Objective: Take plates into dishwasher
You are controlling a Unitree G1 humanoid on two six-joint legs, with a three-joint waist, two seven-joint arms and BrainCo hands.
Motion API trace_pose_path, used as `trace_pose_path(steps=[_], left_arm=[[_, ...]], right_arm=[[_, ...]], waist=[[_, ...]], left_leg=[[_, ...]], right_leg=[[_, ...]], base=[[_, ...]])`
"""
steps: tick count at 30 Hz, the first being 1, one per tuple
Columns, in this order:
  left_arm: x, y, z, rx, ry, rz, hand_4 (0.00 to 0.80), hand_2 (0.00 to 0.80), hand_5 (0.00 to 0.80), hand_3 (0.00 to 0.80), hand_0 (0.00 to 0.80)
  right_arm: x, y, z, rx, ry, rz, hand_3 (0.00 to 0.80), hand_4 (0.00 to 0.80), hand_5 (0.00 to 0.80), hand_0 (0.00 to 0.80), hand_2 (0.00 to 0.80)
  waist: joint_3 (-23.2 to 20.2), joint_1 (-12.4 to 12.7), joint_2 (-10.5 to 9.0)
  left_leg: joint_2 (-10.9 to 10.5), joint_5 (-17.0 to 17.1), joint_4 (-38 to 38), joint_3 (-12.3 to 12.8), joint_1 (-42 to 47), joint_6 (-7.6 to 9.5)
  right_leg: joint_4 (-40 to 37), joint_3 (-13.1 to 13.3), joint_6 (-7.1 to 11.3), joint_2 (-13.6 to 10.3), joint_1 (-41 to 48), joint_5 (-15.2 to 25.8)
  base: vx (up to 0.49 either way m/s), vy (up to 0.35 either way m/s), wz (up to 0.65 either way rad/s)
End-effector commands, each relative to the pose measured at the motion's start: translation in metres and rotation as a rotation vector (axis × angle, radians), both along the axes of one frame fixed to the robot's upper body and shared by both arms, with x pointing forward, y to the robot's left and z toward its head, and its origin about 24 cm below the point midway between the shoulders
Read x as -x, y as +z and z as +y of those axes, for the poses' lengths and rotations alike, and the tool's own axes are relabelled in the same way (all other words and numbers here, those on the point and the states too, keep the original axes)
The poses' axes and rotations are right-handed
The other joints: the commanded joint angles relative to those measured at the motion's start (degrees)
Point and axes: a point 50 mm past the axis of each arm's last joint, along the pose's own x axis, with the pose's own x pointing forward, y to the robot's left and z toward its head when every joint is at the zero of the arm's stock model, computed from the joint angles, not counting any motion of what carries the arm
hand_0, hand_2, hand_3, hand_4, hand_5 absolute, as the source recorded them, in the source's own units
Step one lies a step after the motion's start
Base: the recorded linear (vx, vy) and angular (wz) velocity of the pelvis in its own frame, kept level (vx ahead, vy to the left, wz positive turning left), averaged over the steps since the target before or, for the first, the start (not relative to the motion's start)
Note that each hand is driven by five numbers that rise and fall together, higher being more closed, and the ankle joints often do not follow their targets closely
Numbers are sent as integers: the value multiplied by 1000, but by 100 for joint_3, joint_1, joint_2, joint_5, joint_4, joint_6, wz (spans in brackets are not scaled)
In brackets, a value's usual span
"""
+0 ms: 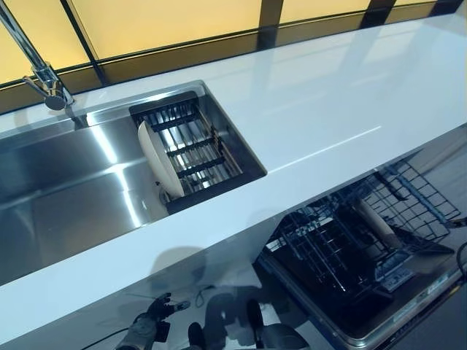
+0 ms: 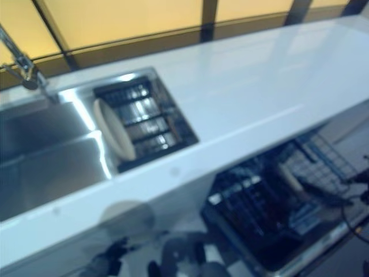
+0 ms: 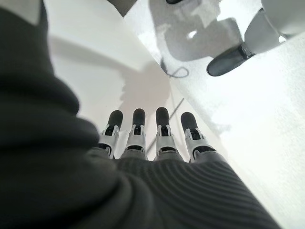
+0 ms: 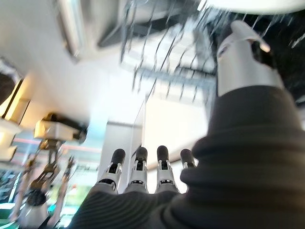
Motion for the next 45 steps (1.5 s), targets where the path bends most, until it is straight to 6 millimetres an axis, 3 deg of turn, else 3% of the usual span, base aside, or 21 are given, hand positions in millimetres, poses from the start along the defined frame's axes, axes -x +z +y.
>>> trace_pose_path(steps=[1,4,9,13,17,19,21,22,29,38,45], left_arm=[[1,3,20,-64,48,12,0,0,0,0,0],[4,3,22,-65,60,12,0,0,0,0,0],[8,2,24,-71,85,19,0,0,0,0,0],[14,0,24,-71,97,30,0,0,0,0,0],[19,-1,23,-68,97,43,0,0,0,0,0],[20,-2,21,-63,103,47,0,0,0,0,0],[20,-3,20,-61,103,47,0,0,0,0,0],[19,-2,21,-62,104,46,0,0,0,0,0],[7,2,20,-56,122,-10,0,0,0,0,0],[-8,10,23,-12,167,-105,0,0,0,0,0],[-18,17,22,38,195,-183,0,0,0,0,0]], right_arm=[[2,60,-6,115,25,-154,0,0,0,0,0],[-2,90,0,183,69,-219,0,0,0,0,0],[-14,158,28,365,186,-361,0,0,0,0,0],[-25,190,50,465,267,-426,0,0,0,0,0],[-42,210,77,569,376,-471,0,0,0,0,0],[-53,221,102,651,487,-514,0,0,0,0,0],[-59,224,120,688,559,-534,0,0,0,0,0],[-66,224,142,725,671,-551,0,0,0,0,0],[-88,210,208,847,926,-531,0,0,0,0,0],[-108,196,242,976,1025,-386,0,0,0,0,0],[-111,190,260,1000,1088,-374,0,0,0,0,0]], waist=[[-341,88,-337],[-363,123,-356],[-429,242,-412],[-464,386,-452],[-491,534,-474],[-504,598,-464],[-502,641,-455],[-486,710,-453],[-231,1020,-410],[155,1334,-426],[400,1462,-487]], left_leg=[[187,-191,4,-144,193,43],[176,-190,4,-191,209,43],[124,-188,4,-293,192,36],[84,-183,4,-410,164,47],[48,-159,4,-550,123,52],[30,-148,4,-633,98,55],[11,-137,4,-693,67,59],[-7,-120,4,-766,31,64],[-110,36,4,-1082,-339,65],[-219,305,4,-1367,-893,19],[-199,416,4,-1422,-1134,-3]], right_leg=[[-10,141,490,-214,-37,241],[-10,115,484,-223,3,228],[-10,59,479,-240,24,206],[-10,-23,460,-252,41,177],[-10,-138,443,-274,84,138],[-10,-219,443,-294,102,123],[-10,-259,446,-305,106,113],[-10,-316,448,-322,110,103],[-10,-611,452,-399,-31,107],[-10,-1036,450,-488,-288,153],[-10,-1230,420,-471,-417,161]], base=[[44,2,-5],[34,6,-1],[14,6,1],[26,10,3],[43,5,8],[50,-3,24],[40,-9,12],[40,-16,19],[-27,-5,27],[-75,7,30],[-56,-12,18]])
